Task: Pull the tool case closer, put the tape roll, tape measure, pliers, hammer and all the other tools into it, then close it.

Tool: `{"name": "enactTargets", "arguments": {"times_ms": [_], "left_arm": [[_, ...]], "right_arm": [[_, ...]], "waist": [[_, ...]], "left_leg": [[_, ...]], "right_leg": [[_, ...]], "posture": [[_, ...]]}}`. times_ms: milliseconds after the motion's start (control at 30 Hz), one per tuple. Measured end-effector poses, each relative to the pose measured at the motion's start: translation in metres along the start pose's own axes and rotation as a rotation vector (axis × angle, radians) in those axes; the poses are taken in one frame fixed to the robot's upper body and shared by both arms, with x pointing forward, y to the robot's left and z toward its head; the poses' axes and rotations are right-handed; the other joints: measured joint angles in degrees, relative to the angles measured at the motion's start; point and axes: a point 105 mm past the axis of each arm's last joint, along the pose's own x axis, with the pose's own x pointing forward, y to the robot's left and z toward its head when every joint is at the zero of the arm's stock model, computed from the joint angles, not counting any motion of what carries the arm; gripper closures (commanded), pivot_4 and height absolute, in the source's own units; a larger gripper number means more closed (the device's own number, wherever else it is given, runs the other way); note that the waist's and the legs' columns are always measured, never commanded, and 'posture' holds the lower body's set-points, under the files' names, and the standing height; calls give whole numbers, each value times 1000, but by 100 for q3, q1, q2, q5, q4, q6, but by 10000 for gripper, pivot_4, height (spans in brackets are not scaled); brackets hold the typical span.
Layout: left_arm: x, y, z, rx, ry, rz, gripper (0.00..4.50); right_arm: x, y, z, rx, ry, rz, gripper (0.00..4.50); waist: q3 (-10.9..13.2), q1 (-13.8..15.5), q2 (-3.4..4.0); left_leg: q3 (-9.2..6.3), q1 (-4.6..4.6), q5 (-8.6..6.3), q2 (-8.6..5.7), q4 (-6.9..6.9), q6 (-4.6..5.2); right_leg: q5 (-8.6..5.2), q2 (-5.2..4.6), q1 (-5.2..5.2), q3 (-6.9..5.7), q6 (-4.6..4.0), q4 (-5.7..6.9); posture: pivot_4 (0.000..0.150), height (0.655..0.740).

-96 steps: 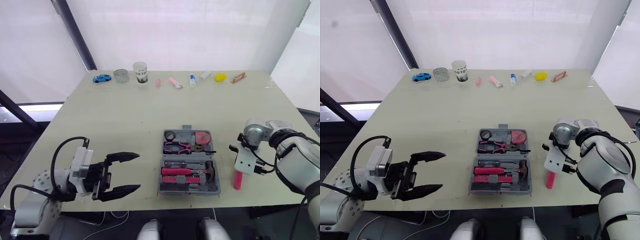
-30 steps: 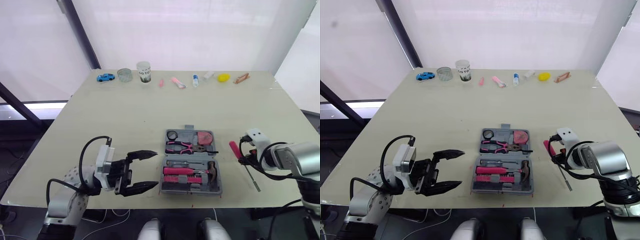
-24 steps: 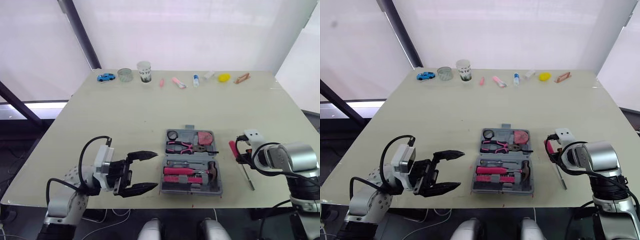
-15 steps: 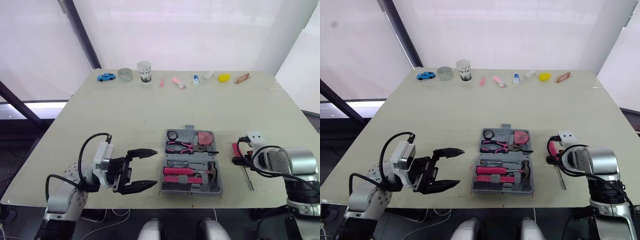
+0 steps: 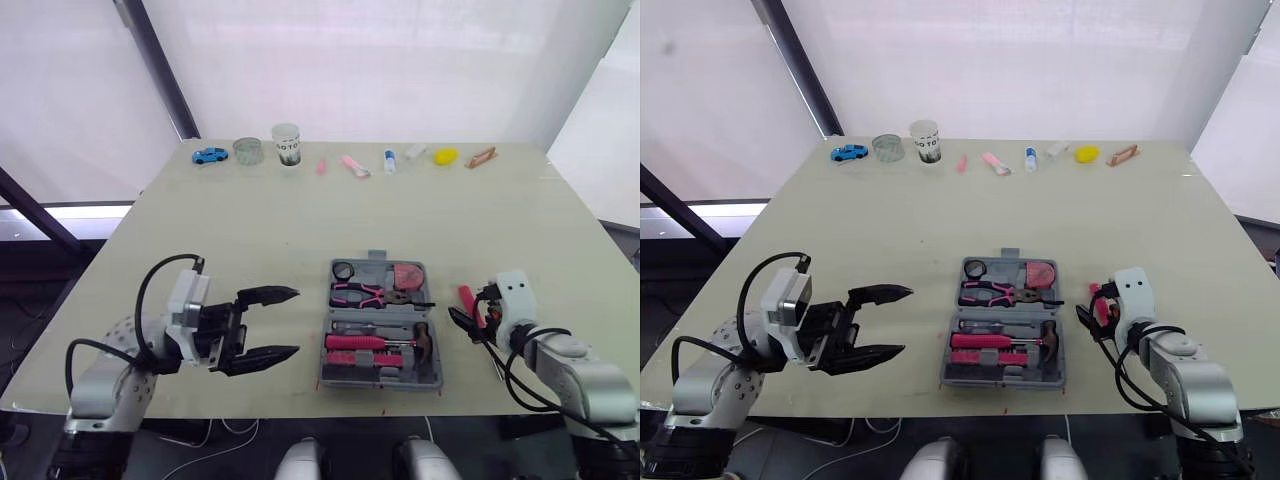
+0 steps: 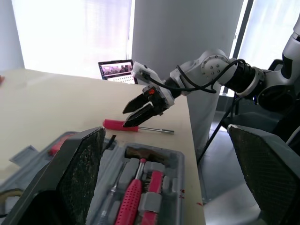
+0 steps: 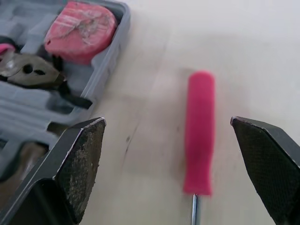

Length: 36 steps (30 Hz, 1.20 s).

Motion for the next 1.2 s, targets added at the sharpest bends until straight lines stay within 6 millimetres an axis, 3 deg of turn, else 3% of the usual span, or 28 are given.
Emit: {"name": "enactTargets", "arguments": {"times_ms": [633, 767, 900, 933, 1200], "left_arm": [[1, 1, 2, -9, 5, 22, 0], [1, 2, 2, -12, 6, 29, 0], [1, 2, 2, -17, 7, 29, 0], [1, 2, 2, -20, 7, 29, 0], [3, -2, 4, -68, -13, 11, 0]], "right_arm": [[3, -11, -37, 61, -3, -122, 107], [1, -14, -40, 66, -5, -143, 16807], [0, -15, -41, 72, -7, -152, 38589], [0, -15, -41, 74, -9, -152, 41591], [-6, -8, -36, 56, -27, -79, 41380]], "waist": [[0, 5, 0], [0, 6, 0], [0, 4, 0], [0, 5, 0], [1, 1, 2]], "left_leg": [[1, 0, 0, 1, 0, 0], [1, 0, 0, 1, 0, 0], [1, 1, 0, 1, 0, 0], [1, 1, 0, 1, 0, 0], [0, 1, 0, 2, 0, 0]], "right_leg": [[0, 0, 0, 1, -1, 0], [0, 0, 0, 2, -1, 0], [0, 0, 0, 2, -1, 0], [0, 0, 0, 2, -1, 0], [0, -1, -1, 8, 0, 0]], "posture": [[1500, 7400], [1500, 7400], [1500, 7400], [1500, 7400], [1500, 7400]]}}
